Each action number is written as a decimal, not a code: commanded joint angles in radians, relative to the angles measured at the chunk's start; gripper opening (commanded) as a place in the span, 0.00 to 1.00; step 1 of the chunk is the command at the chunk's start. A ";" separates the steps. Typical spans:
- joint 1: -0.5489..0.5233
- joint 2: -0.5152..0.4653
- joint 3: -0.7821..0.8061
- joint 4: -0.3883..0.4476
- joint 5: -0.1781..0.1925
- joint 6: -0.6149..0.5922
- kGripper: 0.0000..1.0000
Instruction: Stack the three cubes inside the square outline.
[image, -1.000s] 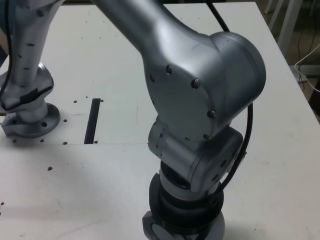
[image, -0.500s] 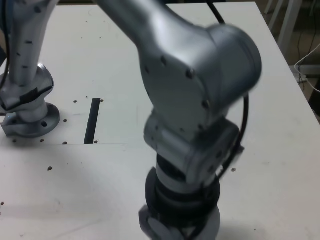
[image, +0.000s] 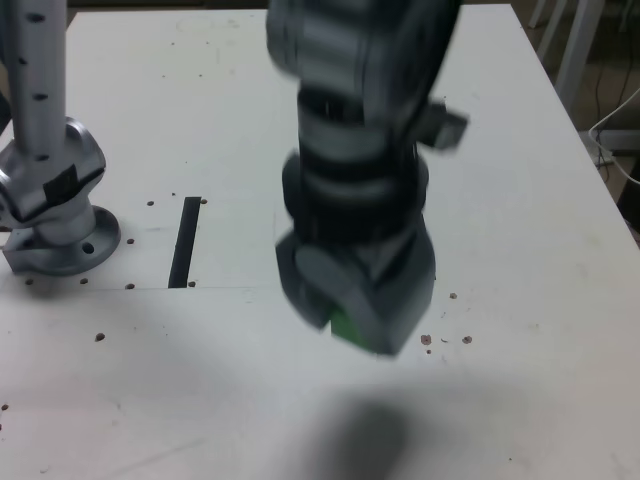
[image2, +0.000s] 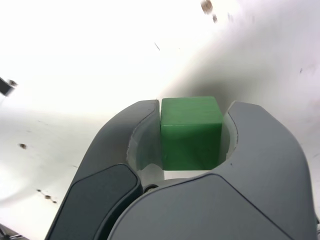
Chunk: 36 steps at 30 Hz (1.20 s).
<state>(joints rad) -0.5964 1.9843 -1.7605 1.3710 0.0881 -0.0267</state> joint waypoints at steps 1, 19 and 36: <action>0.029 -0.027 0.016 0.006 0.006 0.009 0.26; 0.344 -0.064 0.002 0.051 0.047 0.209 0.26; 0.457 -0.008 0.021 0.042 0.022 0.254 0.26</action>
<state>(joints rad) -0.1420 1.9716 -1.7414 1.4142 0.1130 0.2249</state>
